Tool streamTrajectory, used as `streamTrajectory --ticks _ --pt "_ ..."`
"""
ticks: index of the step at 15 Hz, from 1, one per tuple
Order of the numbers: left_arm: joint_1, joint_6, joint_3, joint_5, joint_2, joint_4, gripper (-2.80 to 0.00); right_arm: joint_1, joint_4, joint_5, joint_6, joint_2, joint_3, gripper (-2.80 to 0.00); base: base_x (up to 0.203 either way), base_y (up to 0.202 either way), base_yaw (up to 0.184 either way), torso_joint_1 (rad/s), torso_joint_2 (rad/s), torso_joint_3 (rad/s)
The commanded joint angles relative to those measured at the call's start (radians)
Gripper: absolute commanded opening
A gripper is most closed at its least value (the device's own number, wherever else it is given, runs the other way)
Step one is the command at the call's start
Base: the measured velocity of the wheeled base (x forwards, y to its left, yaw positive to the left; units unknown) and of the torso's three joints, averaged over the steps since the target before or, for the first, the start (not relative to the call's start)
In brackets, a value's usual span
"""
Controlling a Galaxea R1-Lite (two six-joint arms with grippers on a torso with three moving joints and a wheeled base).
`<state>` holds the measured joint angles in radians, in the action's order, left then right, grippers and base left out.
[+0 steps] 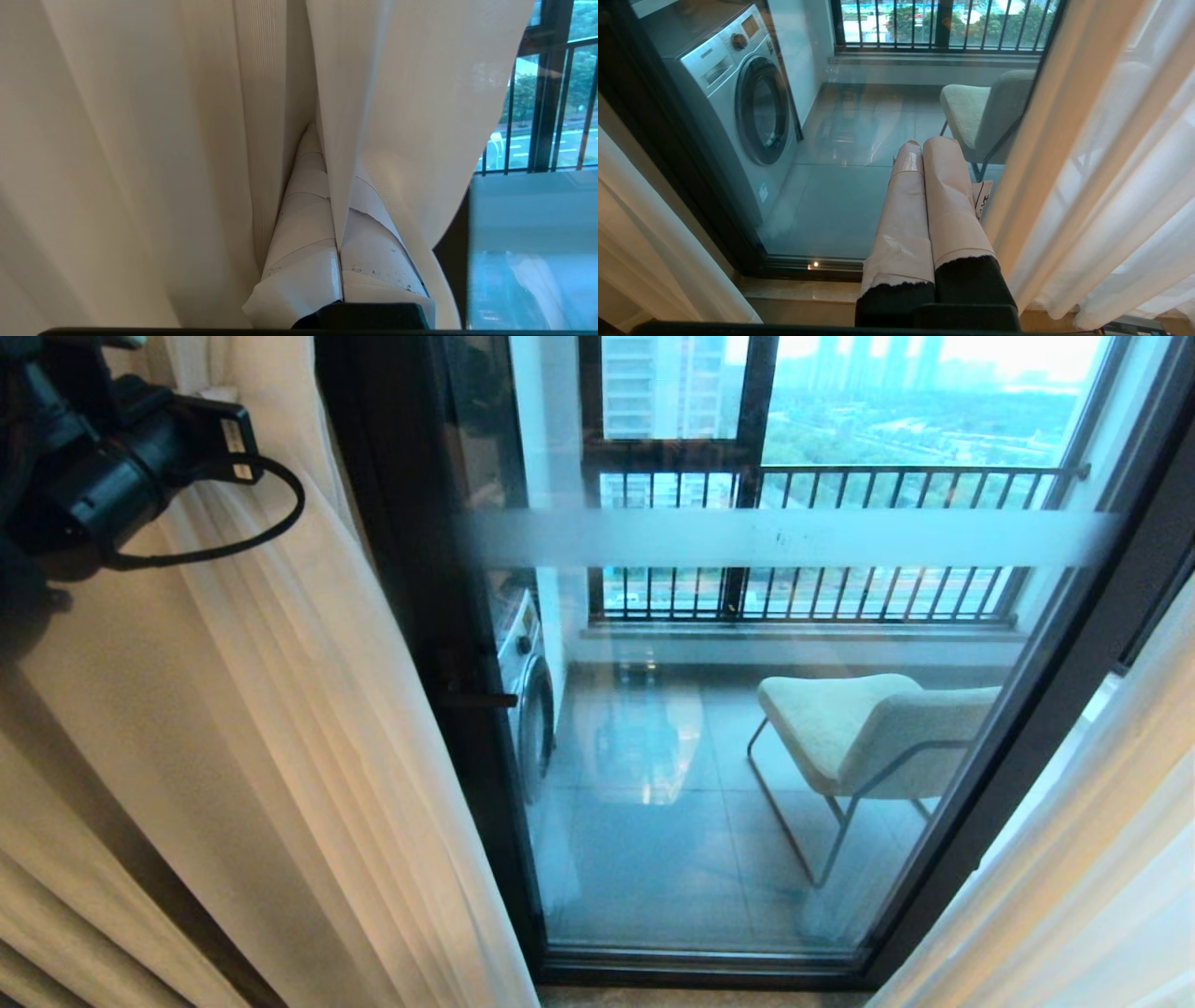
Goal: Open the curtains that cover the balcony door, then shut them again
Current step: Pull the inner curtains open on both sides
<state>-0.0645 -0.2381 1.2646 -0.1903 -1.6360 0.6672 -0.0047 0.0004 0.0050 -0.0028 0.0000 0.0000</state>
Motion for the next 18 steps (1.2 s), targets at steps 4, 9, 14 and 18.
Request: streamTrajectory --ticks 4,9,14,18 --pt "0.0 0.0 -0.014 -0.001 -0.007 0.033 -2.8 0.0 0.0 0.001 0.0 0.0 0.0 -2.8 0.0 0.073 0.002 0.003 0.0 0.001" --pt "0.0 0.008 -0.012 -0.001 -0.005 0.035 -2.8 0.0 -0.001 0.0 0.0 0.0 0.0 -2.8 0.0 0.0 0.0 0.0 0.0 0.0" --pt "0.008 0.062 -0.007 -0.003 -0.005 0.026 -2.8 0.0 0.0 0.0 0.0 0.0 0.0 -2.8 0.0 0.0 0.0 0.0 0.0 0.0" --pt "0.101 0.102 0.027 0.001 -0.006 0.025 -2.8 0.0 0.0 0.0 0.0 0.0 0.0 -2.8 0.0 0.0 0.0 0.0 0.0 0.0"
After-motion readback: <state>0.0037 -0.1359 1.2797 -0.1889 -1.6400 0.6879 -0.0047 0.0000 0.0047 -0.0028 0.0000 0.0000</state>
